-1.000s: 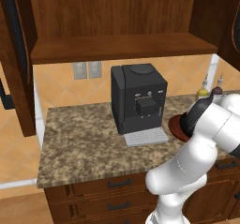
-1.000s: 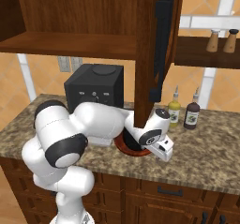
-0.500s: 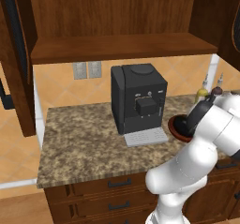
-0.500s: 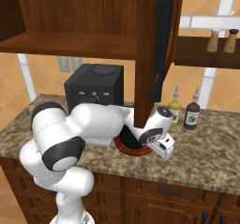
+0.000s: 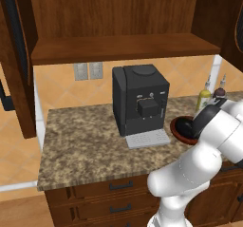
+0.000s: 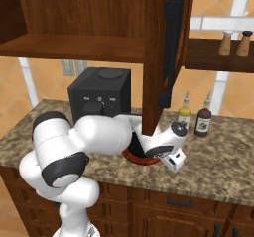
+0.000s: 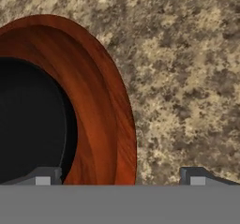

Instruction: Pick up the bowls on the counter and stack them on top of one another in the open cabinet. Place the smaller bowl on top of the larger bowl.

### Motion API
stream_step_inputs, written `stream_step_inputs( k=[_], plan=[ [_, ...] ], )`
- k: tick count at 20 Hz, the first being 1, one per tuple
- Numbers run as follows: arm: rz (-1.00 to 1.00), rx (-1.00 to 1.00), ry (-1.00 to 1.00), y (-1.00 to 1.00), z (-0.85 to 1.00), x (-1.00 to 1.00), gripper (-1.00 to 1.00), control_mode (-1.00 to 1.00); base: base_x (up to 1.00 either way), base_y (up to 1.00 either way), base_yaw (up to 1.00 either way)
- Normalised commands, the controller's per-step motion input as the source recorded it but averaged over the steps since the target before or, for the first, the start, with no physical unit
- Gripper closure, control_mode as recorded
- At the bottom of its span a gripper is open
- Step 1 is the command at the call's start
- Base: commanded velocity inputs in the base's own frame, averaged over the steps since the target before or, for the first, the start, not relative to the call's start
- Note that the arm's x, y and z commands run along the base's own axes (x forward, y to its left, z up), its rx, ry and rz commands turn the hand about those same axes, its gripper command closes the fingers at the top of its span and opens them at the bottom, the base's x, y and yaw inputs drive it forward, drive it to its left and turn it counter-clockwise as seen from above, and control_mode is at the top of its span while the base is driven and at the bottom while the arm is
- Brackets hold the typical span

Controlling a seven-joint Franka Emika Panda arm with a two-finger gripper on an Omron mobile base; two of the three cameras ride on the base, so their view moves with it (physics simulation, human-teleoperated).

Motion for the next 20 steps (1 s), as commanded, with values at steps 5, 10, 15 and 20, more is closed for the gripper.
stream_step_inputs(
  k=[5, 10, 15, 20],
  plan=[
    [-0.03, 0.00, 0.00, 0.00, -0.04, 0.00, -1.00, -1.00, 0.00, 0.00, 0.00],
    [-0.03, 0.00, 0.00, 0.00, -0.21, 0.00, -1.00, -1.00, 0.00, 0.00, 0.00],
    [-0.03, 0.00, 0.00, -0.01, -0.11, 0.00, -1.00, -1.00, 0.00, 0.00, 0.00],
    [-0.01, 0.00, 0.00, 0.00, -0.02, 0.00, -1.00, -1.00, 0.00, 0.00, 0.00]
  ],
)
